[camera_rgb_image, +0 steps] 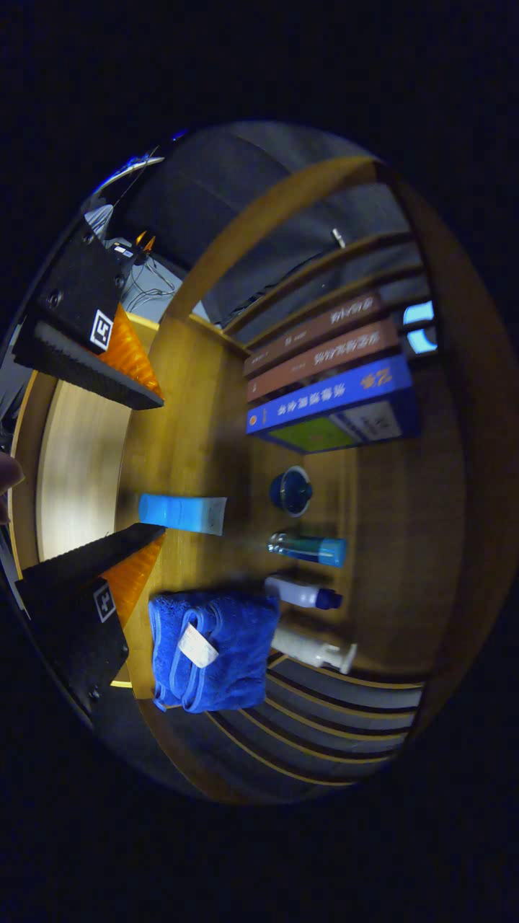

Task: Pull open the drawer, take out the items inside it, and place them on the countertop above the cabinet.

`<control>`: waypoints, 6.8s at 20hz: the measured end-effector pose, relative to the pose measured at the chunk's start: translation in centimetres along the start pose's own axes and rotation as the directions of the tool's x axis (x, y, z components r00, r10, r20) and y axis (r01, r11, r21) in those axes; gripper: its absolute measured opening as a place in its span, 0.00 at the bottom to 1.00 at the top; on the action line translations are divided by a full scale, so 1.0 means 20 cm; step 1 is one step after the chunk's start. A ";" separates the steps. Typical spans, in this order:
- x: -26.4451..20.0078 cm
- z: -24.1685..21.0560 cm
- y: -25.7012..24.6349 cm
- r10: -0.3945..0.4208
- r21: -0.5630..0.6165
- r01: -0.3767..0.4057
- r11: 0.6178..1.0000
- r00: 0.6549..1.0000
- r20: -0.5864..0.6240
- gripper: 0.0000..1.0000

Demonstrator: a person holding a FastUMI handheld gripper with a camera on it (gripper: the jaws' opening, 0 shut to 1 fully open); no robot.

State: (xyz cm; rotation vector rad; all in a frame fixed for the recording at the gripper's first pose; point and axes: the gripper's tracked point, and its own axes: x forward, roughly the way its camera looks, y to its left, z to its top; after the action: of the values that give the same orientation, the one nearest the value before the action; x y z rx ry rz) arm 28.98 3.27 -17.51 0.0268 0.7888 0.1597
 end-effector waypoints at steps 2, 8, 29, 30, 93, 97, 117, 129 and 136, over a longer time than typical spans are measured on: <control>-0.15 0.01 0.06 0.017 -0.033 -0.013 0.999 0.995 0.099 1.00; -0.56 -0.10 0.13 0.017 -0.071 0.009 0.997 0.935 0.355 1.00; -0.39 -1.41 -0.14 -0.200 0.042 0.221 0.974 0.767 0.610 1.00; -0.34 -1.43 -0.15 -0.203 0.051 0.216 0.975 0.776 0.597 1.00; -0.74 -0.37 -0.05 -0.121 0.044 0.126 0.991 0.716 0.688 0.99; -1.01 -0.31 0.05 -0.098 0.024 0.114 0.993 0.709 0.698 0.99; -1.55 -0.43 0.09 -0.093 0.058 0.073 0.996 0.705 0.703 0.99; -1.57 -0.42 0.08 -0.096 0.069 0.068 0.995 0.691 0.716 0.99; -1.57 -0.42 0.08 -0.097 0.068 0.069 0.995 0.694 0.714 0.99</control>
State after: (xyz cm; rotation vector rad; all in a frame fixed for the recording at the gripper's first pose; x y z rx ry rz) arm 1.09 -0.30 -1.25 0.0829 -0.0049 0.0361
